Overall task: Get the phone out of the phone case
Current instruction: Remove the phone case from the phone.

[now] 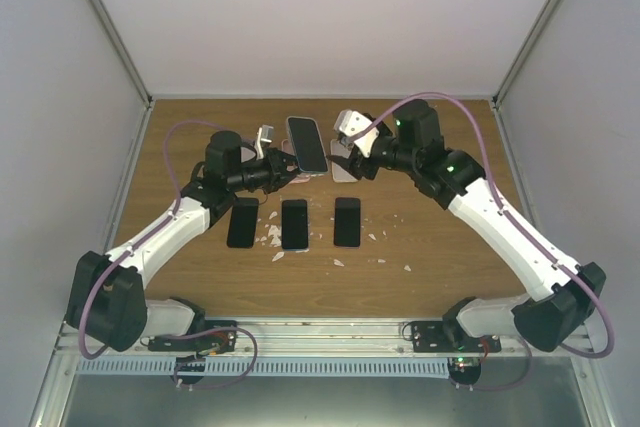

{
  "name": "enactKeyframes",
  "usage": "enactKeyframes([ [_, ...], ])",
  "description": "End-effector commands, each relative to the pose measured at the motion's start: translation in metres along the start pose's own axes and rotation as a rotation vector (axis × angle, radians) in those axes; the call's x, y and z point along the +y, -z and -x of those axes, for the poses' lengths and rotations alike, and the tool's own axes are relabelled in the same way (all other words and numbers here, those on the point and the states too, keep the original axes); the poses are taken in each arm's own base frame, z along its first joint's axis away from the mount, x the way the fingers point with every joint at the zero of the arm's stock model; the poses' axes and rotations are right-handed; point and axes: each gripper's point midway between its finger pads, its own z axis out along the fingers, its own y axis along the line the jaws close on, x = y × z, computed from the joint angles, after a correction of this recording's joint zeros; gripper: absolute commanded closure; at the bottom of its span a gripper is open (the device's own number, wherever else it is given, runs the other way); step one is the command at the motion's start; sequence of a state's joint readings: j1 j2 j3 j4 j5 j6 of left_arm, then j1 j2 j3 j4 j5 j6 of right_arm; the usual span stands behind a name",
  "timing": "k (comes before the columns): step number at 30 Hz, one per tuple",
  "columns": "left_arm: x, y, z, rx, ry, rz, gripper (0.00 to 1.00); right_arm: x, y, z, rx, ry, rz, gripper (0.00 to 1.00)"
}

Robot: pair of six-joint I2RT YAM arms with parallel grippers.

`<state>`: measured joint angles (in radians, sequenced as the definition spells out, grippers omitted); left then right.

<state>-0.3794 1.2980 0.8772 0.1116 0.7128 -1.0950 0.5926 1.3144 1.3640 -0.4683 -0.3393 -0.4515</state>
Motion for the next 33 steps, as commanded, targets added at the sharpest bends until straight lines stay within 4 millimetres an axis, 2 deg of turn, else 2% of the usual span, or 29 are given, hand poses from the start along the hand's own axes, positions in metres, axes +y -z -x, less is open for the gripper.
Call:
enactKeyframes([
  [1, -0.019, 0.001, 0.011, -0.033, -0.031, -0.065, 1.00, 0.009, -0.013, 0.002, 0.021, 0.104, -0.026, 0.30],
  [6, -0.014, 0.000, 0.011, -0.032, -0.012, -0.059, 1.00, 0.032, -0.030, 0.001, 0.037, 0.144, 0.013, 0.30],
  [12, -0.010, -0.001, 0.010, -0.033, 0.005, -0.050, 1.00, 0.047, -0.048, -0.006, 0.071, 0.182, 0.020, 0.31],
  [19, -0.010, -0.001, 0.009, -0.029, 0.018, -0.054, 1.00, 0.044, -0.060, -0.017, 0.117, 0.225, -0.042, 0.37],
  [25, -0.010, -0.001, 0.008, -0.026, 0.033, -0.059, 1.00, 0.045, -0.066, -0.025, 0.149, 0.286, -0.077, 0.38],
  [33, -0.013, -0.001, 0.009, -0.026, 0.035, -0.066, 1.00, 0.060, -0.070, -0.034, 0.167, 0.317, -0.038, 0.37],
])
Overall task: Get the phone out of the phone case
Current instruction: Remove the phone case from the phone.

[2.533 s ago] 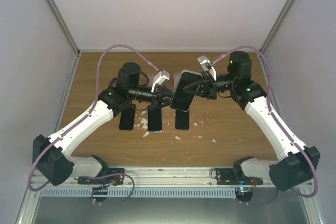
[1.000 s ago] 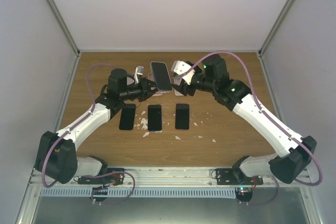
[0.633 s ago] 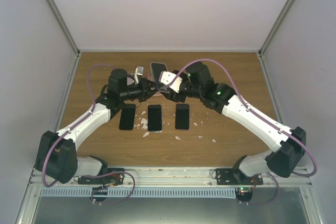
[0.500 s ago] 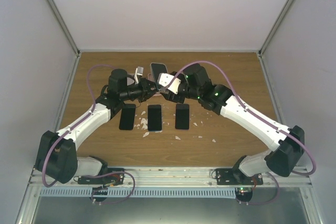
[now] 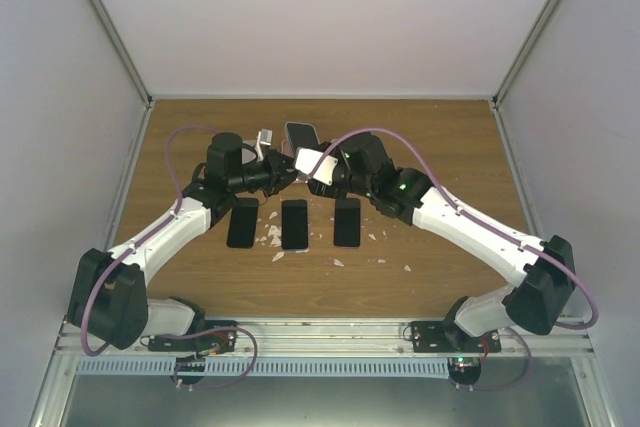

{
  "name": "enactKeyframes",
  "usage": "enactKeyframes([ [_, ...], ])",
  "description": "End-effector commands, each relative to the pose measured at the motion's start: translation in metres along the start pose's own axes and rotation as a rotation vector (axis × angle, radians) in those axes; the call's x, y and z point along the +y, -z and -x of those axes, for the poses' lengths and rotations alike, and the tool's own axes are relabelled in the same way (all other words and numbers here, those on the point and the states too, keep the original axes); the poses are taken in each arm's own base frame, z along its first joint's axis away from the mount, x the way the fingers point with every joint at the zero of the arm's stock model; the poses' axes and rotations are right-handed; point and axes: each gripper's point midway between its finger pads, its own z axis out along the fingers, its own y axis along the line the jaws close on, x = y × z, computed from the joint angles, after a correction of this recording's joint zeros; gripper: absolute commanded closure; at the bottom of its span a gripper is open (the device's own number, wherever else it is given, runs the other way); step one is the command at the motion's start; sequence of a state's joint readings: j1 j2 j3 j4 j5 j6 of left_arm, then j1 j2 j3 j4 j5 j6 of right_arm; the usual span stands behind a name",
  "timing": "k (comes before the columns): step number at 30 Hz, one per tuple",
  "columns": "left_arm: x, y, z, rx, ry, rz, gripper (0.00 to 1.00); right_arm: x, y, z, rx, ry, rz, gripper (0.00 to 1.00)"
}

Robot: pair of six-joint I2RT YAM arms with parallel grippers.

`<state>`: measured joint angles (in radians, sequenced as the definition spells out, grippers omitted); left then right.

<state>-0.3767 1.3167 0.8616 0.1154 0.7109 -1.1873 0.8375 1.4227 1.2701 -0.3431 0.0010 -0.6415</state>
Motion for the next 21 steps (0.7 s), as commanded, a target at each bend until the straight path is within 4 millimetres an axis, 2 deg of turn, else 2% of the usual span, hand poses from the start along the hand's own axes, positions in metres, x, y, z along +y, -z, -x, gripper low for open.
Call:
enactKeyframes([
  [1, -0.027, 0.003, 0.007, -0.025, -0.080, -0.093, 1.00, 0.007, -0.008, -0.006, 0.027, 0.038, -0.010, 0.37],
  [5, -0.031, 0.004, 0.005, -0.015, -0.083, -0.106, 1.00, -0.006, -0.014, -0.013, 0.069, 0.064, -0.091, 0.39],
  [10, -0.037, 0.004, 0.001, 0.000, -0.095, -0.126, 1.00, -0.020, -0.019, -0.021, 0.107, 0.097, -0.187, 0.45],
  [17, -0.034, 0.002, -0.006, 0.019, -0.091, -0.126, 1.00, -0.046, -0.010, -0.008, 0.081, 0.115, -0.309, 0.61],
  [21, -0.032, 0.001, -0.009, 0.026, -0.084, -0.125, 1.00, -0.057, -0.006, 0.000, 0.058, 0.125, -0.360, 0.66],
])
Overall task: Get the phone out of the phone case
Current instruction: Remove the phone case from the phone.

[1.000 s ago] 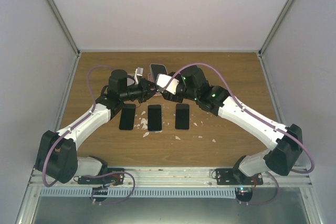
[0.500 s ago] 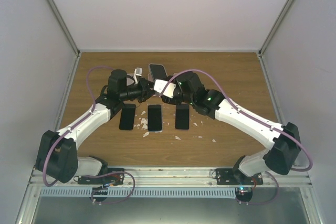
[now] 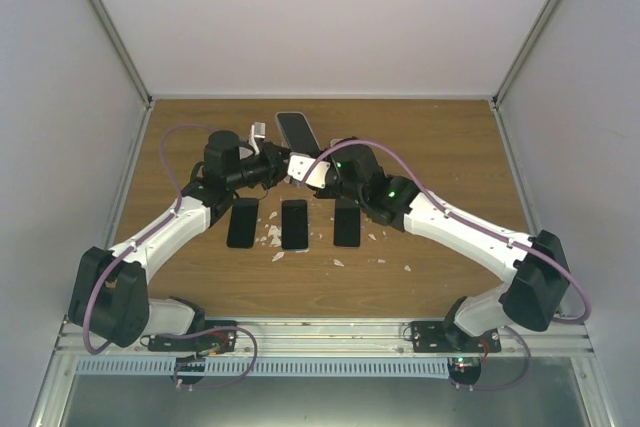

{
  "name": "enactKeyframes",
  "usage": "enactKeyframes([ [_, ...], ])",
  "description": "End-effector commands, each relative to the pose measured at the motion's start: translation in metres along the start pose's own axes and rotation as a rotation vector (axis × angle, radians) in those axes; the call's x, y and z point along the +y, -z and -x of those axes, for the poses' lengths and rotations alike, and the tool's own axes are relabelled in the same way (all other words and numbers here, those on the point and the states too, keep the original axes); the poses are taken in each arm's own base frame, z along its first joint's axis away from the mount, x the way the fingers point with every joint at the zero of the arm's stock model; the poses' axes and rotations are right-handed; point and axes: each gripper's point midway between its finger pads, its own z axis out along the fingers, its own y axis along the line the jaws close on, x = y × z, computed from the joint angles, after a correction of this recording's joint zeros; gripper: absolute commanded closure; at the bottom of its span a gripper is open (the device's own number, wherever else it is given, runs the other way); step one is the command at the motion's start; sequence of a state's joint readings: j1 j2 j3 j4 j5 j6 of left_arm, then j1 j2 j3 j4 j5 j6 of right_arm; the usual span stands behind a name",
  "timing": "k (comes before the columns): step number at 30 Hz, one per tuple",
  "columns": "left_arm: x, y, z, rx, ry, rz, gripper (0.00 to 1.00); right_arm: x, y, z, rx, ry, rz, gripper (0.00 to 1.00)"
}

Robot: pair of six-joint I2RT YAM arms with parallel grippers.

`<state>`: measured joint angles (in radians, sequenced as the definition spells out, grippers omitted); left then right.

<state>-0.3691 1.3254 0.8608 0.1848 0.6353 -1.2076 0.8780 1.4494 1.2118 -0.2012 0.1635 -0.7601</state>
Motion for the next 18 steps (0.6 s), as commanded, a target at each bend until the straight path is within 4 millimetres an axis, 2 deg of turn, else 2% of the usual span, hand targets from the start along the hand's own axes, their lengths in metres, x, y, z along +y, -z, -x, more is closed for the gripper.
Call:
enactKeyframes([
  [1, -0.027, 0.003, -0.029, 0.121, -0.062, -0.113, 1.00, -0.055, 0.004, 0.002, 0.015, -0.013, -0.237, 0.67],
  [5, -0.029, 0.003, -0.027, 0.114, -0.069, -0.113, 1.00, -0.052, 0.010, 0.015, -0.037, -0.045, -0.175, 0.67],
  [13, -0.027, 0.003, -0.023, 0.102, -0.081, -0.104, 1.00, -0.025, 0.022, 0.016, -0.061, -0.080, -0.019, 0.60],
  [18, -0.026, 0.002, -0.022, 0.098, -0.087, -0.098, 1.00, -0.021, 0.030, 0.014, -0.066, -0.089, 0.019, 0.58],
])
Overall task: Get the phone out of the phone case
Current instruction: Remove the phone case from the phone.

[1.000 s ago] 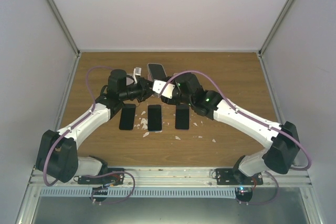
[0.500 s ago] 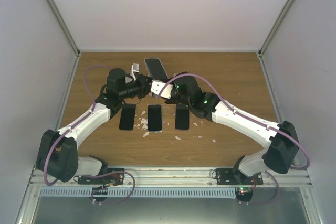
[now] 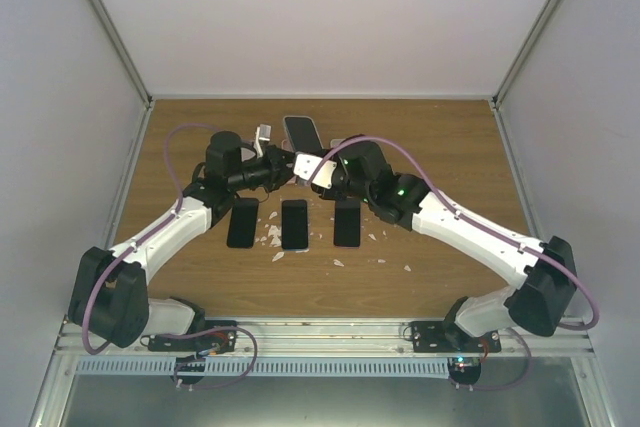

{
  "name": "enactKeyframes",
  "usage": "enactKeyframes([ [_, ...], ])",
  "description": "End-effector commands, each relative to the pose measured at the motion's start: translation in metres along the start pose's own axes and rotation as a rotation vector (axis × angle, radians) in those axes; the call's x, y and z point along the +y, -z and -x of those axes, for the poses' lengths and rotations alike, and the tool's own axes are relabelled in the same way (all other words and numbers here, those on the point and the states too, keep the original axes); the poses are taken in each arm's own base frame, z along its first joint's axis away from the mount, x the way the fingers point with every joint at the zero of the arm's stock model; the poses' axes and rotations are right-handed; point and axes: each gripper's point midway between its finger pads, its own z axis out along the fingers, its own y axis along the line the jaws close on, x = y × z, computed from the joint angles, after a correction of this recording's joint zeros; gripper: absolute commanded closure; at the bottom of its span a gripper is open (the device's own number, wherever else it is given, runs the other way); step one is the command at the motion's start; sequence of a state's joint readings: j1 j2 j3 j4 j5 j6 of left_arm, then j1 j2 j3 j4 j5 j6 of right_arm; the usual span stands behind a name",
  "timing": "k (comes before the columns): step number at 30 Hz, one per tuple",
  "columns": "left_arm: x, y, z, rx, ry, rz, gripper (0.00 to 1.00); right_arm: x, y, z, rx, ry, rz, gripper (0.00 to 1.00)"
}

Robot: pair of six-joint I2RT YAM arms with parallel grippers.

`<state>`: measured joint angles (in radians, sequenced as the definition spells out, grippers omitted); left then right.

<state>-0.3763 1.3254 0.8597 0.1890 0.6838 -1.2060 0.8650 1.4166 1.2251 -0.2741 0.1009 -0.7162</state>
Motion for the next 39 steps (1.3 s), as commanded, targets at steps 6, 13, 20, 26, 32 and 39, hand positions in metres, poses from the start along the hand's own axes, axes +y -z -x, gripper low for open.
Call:
enactKeyframes([
  [6, -0.020, 0.001, -0.011, 0.046, -0.090, -0.068, 1.00, -0.020, 0.027, 0.018, -0.068, -0.051, 0.001, 0.58],
  [13, -0.018, 0.000, -0.010, 0.044, -0.091, -0.061, 1.00, -0.013, 0.031, 0.016, -0.059, -0.049, 0.046, 0.57],
  [20, -0.021, -0.001, -0.008, 0.047, -0.091, -0.066, 1.00, -0.002, 0.022, 0.007, -0.037, -0.022, 0.069, 0.57],
  [26, -0.023, -0.002, -0.011, 0.056, -0.092, -0.072, 1.00, -0.002, 0.011, 0.000, -0.002, -0.018, 0.055, 0.57],
  [32, -0.025, -0.002, -0.011, 0.060, -0.090, -0.078, 1.00, 0.005, 0.003, -0.007, 0.020, -0.007, 0.076, 0.57],
  [39, -0.032, -0.003, -0.018, 0.085, -0.094, -0.106, 1.00, -0.004, -0.010, -0.025, 0.091, 0.060, -0.033, 0.53],
])
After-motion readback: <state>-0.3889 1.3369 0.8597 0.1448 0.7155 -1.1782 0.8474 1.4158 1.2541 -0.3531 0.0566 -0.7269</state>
